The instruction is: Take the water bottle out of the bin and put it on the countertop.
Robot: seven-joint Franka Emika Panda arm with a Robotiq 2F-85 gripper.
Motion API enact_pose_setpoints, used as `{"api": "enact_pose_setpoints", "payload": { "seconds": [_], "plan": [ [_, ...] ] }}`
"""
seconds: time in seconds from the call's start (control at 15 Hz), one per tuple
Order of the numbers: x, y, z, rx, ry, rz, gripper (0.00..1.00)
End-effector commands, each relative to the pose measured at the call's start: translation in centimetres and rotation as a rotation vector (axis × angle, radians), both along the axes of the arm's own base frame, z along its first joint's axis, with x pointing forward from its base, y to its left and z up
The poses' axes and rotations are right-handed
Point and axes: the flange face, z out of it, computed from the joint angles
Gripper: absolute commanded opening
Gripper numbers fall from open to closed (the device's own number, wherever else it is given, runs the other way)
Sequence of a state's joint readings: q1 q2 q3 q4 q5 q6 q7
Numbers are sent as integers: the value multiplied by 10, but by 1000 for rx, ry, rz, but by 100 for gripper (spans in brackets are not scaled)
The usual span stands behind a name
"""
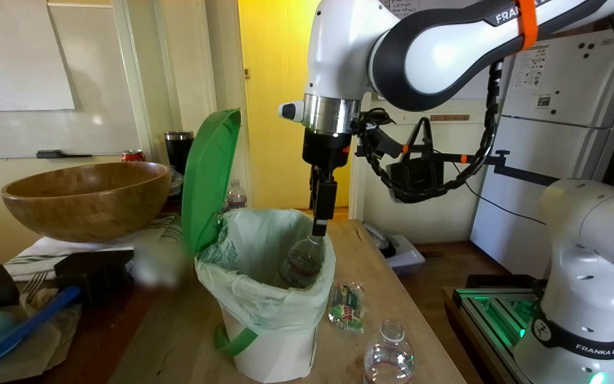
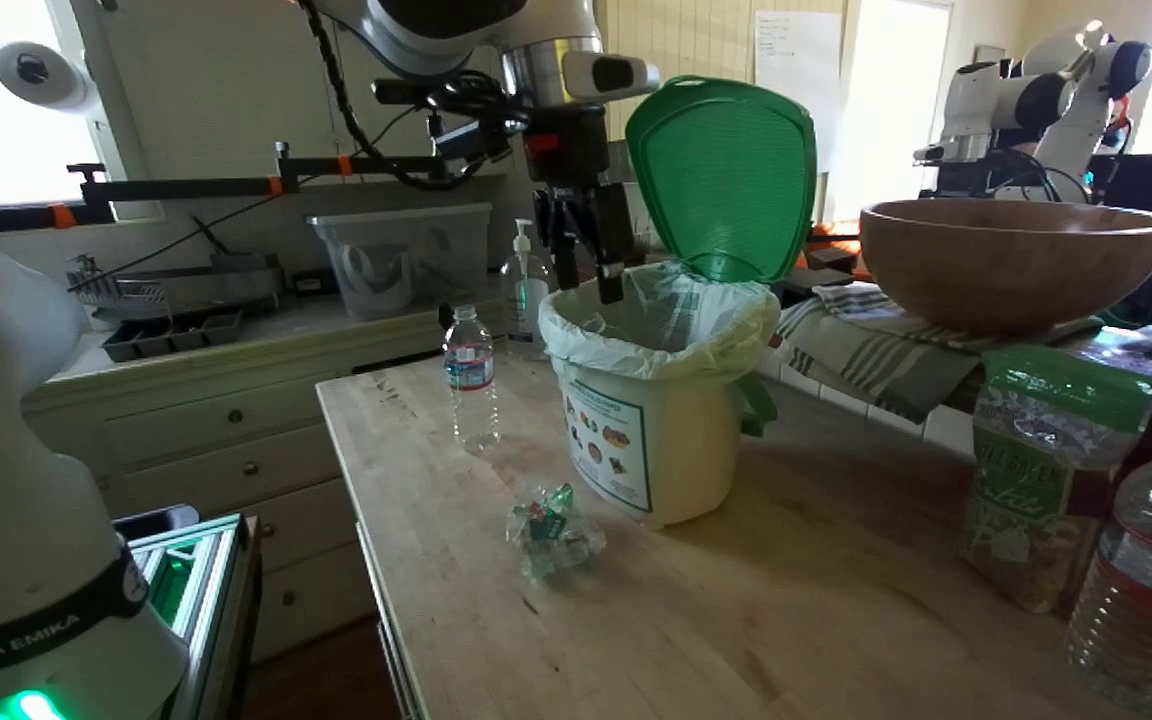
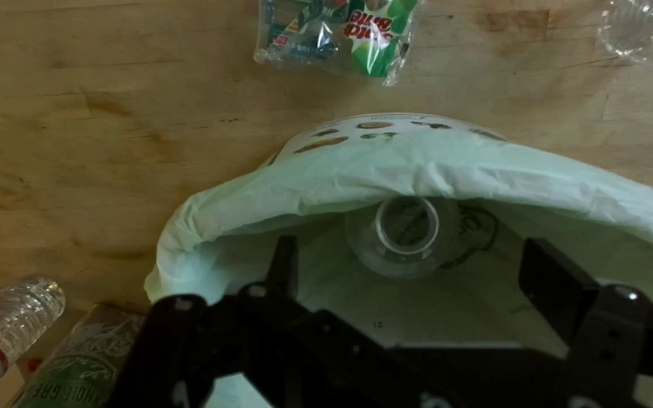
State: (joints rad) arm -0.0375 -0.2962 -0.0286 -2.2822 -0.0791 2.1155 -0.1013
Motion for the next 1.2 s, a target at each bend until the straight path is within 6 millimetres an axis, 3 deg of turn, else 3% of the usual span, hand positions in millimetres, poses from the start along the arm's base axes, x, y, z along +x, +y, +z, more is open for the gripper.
{"api": "enact_pose_setpoints", "payload": {
  "seconds": [0.0, 0.13, 0.33, 0.4, 0.47, 0.73, 0.8, 0.87, 1.0, 1.13],
  "plan": [
    [6, 2, -9, 22, 5, 25, 100],
    [7, 2, -12, 26, 14, 29, 100],
    [8, 2, -17, 33, 19, 34, 88],
    [9, 3, -18, 35, 20, 37, 98],
    [9, 3, -19, 36, 21, 38, 95],
    [11, 4, -23, 39, 27, 48, 100],
    [11, 4, -24, 39, 29, 50, 94],
    [12, 5, -25, 41, 30, 53, 73],
    [12, 5, -26, 44, 32, 54, 68],
    [13, 6, -27, 47, 32, 55, 53]
  ]
}}
